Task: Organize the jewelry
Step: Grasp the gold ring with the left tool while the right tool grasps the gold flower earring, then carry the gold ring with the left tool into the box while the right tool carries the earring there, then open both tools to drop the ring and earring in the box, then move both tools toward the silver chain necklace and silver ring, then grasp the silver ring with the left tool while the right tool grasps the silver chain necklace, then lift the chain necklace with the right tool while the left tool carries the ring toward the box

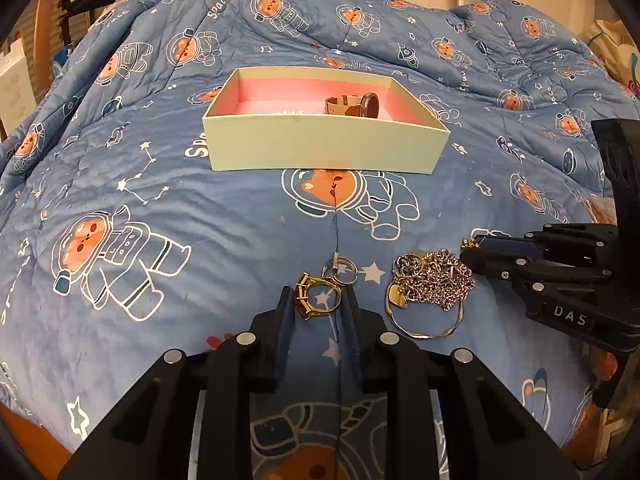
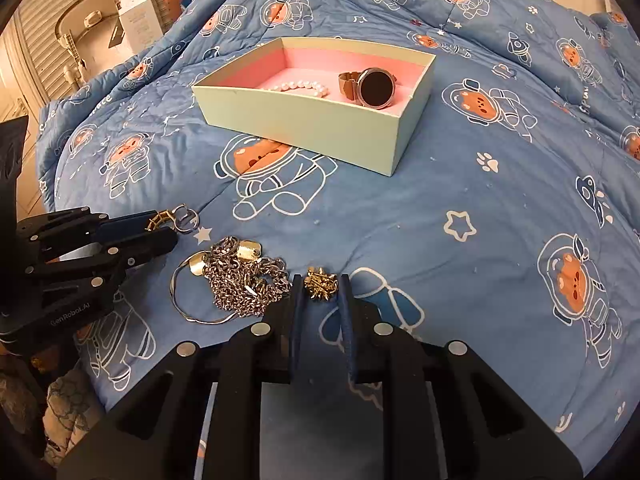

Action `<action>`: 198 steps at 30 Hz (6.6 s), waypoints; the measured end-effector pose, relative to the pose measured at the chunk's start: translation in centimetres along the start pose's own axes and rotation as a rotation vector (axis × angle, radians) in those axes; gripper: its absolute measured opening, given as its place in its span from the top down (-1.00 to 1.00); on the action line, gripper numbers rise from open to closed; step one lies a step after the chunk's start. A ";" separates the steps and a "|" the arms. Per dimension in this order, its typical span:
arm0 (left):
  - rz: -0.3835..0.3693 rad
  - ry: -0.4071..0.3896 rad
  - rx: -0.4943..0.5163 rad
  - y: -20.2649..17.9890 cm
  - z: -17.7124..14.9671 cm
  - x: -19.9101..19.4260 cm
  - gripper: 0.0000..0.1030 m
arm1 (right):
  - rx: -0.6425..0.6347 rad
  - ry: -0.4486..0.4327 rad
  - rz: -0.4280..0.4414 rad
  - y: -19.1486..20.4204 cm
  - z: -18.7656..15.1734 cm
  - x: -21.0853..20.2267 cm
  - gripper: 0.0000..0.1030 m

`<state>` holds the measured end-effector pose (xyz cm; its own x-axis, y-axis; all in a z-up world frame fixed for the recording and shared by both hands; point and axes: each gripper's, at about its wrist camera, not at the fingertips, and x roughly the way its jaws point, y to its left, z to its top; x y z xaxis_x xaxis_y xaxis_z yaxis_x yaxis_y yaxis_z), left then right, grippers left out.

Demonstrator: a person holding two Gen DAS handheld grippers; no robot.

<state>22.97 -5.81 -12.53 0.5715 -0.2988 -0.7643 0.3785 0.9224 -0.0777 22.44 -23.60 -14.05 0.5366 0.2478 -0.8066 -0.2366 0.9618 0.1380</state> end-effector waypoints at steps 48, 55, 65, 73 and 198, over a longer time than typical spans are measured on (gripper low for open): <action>-0.157 0.180 0.069 3.7 17.0 7.2 0.54 | -0.069 0.213 0.160 -2.4 16.9 5.9 0.66; -0.131 0.232 0.065 3.9 17.3 9.6 0.54 | -0.083 0.260 0.151 -2.1 17.2 7.9 0.66; -0.110 0.269 0.097 3.2 17.3 11.2 0.54 | -0.145 0.291 0.101 -1.6 16.9 9.4 0.65; -0.101 0.266 0.121 2.9 17.1 11.4 0.54 | -0.183 0.286 0.070 -1.7 17.0 9.7 0.65; -0.069 -0.077 -0.050 0.9 2.5 -4.2 0.63 | -0.141 -0.124 0.280 3.7 3.1 -7.3 0.85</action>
<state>22.76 -4.31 -7.83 0.5999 -0.3785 -0.7049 0.3836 0.9092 -0.1618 20.13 -21.53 -5.87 0.5273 0.5210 -0.6712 -0.4941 0.8307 0.2565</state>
